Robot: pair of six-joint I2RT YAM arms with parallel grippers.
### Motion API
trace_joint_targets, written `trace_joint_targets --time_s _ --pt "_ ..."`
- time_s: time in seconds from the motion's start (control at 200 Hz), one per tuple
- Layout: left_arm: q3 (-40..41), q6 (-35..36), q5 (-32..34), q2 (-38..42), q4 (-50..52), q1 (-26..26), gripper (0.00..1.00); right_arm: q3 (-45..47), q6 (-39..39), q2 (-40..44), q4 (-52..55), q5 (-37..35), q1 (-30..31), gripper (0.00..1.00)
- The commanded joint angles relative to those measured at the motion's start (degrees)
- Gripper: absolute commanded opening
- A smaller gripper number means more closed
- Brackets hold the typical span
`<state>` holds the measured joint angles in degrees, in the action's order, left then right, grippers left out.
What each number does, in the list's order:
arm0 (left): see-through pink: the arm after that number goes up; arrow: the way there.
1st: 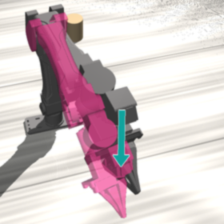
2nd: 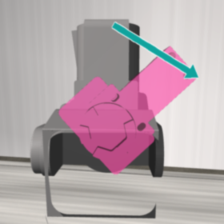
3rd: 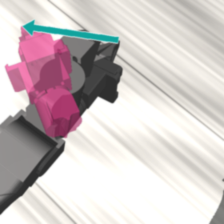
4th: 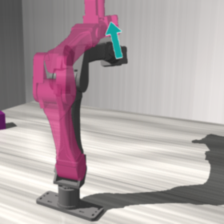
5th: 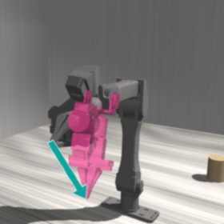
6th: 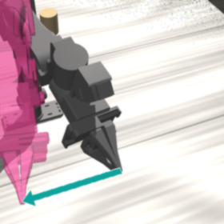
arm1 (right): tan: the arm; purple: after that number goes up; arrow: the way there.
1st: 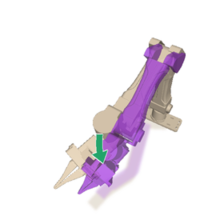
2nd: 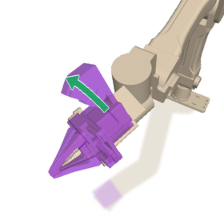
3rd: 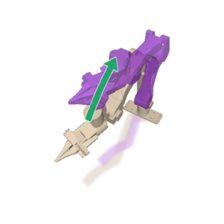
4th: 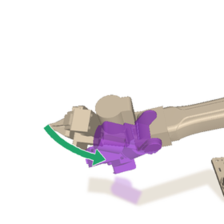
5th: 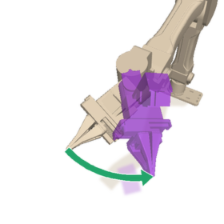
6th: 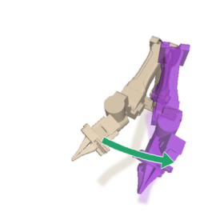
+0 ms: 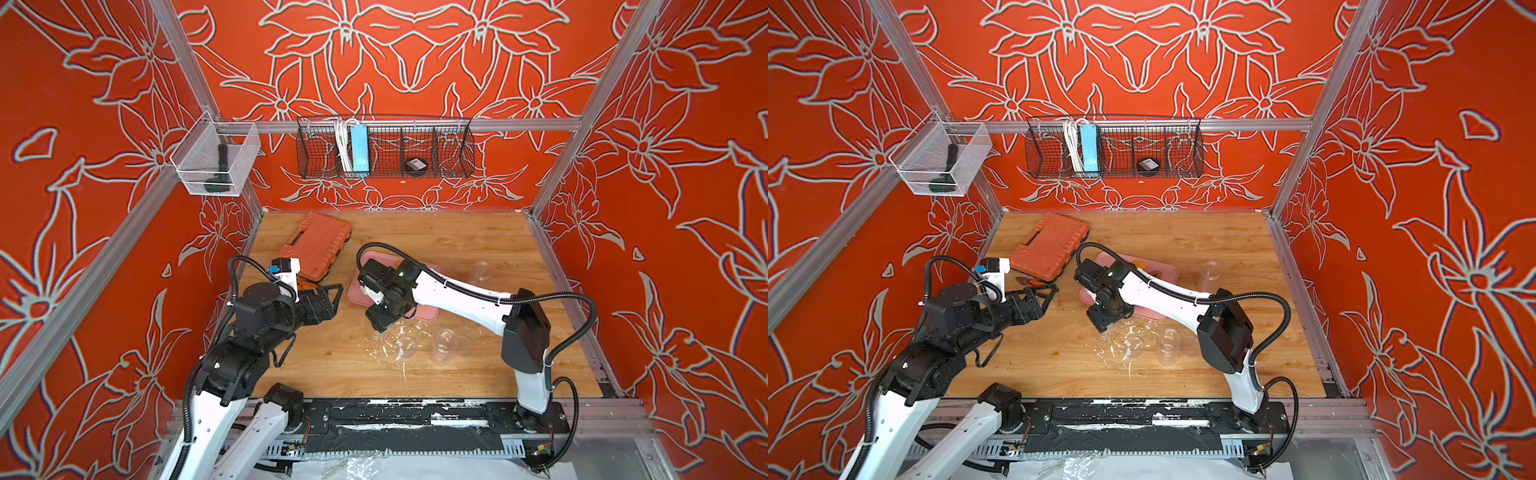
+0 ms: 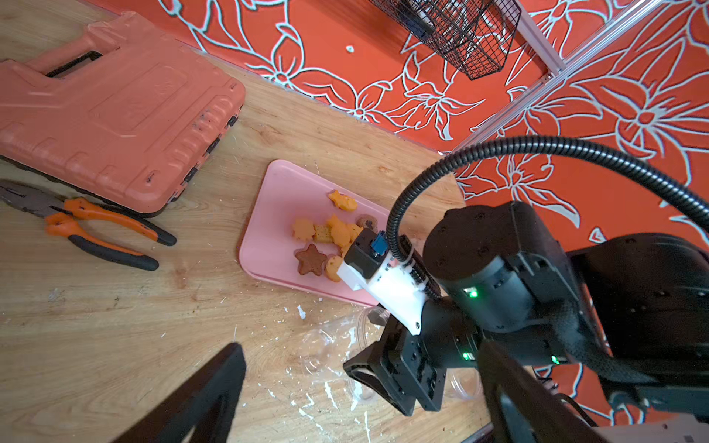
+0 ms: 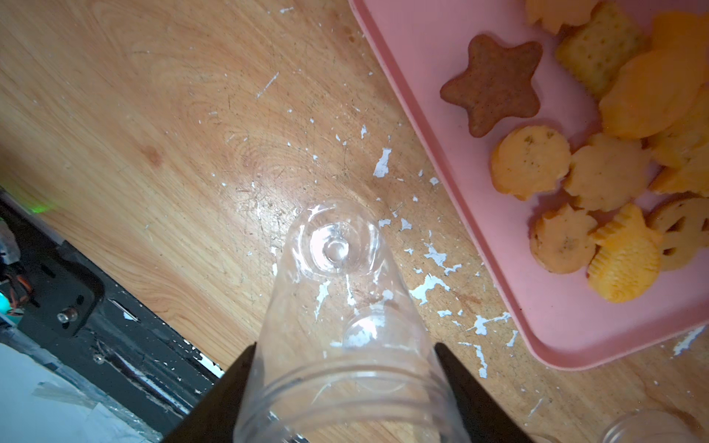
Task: Pour the cookies out of the jar
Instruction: Place the jar at the center of the board.
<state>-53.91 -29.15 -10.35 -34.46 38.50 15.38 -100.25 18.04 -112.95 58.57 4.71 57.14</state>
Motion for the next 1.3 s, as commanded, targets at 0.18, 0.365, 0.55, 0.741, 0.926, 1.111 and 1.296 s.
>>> trace_joint_targets --time_s 0.18,0.365,0.55,0.741,0.926,1.111,1.296 --pt "-0.6 0.5 0.4 0.3 0.3 0.3 0.96 -1.6 -0.2 0.7 2.0 -0.4 0.4 0.79" --pt "-0.4 0.3 0.4 0.0 0.1 0.3 0.96 -2.1 0.5 5.4 2.0 -1.2 0.1 0.82" --pt "0.3 -1.2 2.8 -1.3 -2.6 0.3 0.97 -0.3 0.4 18.4 0.8 -1.7 -6.9 0.86" --pt "1.9 -5.8 12.2 -5.3 -7.3 0.3 0.97 13.4 1.3 37.2 -7.1 0.4 -28.8 0.93" --pt "6.3 -6.6 25.7 -9.1 -15.0 0.2 0.98 31.6 4.8 52.7 -21.6 -4.3 -48.7 0.99" --pt "13.4 3.4 35.1 -12.1 -26.3 0.1 0.98 43.4 5.5 57.6 -28.0 -12.6 -57.6 0.99" --pt "18.0 12.3 40.9 -16.9 -35.5 -0.7 0.98 54.1 -0.7 57.9 -38.3 -16.8 -60.0 0.99"
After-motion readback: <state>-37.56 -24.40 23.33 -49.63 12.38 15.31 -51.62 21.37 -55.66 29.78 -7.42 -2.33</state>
